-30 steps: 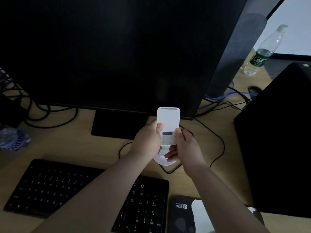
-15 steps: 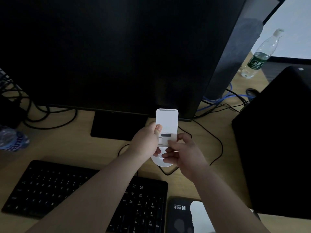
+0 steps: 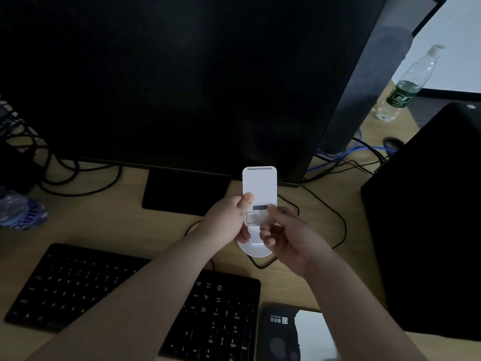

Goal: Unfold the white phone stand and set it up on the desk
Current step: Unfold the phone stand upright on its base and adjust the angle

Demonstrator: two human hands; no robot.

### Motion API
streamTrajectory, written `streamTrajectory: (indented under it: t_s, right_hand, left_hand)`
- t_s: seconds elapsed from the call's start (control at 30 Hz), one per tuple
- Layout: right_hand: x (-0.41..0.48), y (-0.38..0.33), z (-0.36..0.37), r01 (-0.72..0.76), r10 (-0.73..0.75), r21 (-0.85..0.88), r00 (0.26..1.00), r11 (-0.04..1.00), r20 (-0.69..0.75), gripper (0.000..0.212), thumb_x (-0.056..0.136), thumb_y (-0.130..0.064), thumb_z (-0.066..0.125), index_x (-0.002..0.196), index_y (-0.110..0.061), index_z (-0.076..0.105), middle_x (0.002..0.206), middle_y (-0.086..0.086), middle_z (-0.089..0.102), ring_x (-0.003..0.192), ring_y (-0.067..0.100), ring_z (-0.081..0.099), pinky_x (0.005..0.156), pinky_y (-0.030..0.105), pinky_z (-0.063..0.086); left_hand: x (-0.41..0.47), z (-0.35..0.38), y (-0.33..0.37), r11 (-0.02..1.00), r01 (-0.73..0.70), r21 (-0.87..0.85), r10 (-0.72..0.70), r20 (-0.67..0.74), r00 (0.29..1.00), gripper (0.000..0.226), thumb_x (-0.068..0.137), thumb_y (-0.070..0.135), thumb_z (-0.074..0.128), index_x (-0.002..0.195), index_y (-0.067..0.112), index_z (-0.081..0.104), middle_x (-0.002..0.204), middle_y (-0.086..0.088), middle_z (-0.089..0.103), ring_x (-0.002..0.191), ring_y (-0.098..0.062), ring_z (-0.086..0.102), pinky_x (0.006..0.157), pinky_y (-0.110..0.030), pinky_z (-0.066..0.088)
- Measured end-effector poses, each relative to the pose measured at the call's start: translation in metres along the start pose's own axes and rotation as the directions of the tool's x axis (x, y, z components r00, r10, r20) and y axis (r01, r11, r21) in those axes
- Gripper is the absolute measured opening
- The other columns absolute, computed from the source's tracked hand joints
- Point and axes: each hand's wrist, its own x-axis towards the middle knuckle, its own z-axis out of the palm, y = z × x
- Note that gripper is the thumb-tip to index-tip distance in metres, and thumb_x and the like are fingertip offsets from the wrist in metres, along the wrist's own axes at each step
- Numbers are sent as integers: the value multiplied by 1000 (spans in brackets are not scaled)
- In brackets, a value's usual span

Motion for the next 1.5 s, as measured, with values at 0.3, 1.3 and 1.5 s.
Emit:
streamTrajectory:
  t_s: [0.3,1.3,1.5]
  right_hand:
    - [-1,1,7,-28,29,36,999,999,-25,17,91,6,43,92,0,59,64,16,57,47,22,53,40,26,47]
    - [1,1,-2,213,-458,-785,883,581,-100,26,103,-25,51,93,-6,66,80,15,69,55,16,63,53,32,55]
    - [2,6,-1,319,-605,-832,796,455,-26,16,102,-21,54,92,-15,66,89,4,68,82,20,66,71,44,60]
  left_hand:
    - [-1,6,3,996,-32,79,29,38,999,56,105,61,26,128,23,61,73,-4,78,54,-19,73,67,-34,62]
    - [-14,-2,-7,990,-7,-144,25,126,992,23,99,21,59,121,16,57,104,-1,71,89,-16,71,81,-34,56]
    - [-8,-6,9,977,-192,90,203,-137,969,20,105,37,52,115,26,64,97,5,71,84,-9,67,68,-23,45]
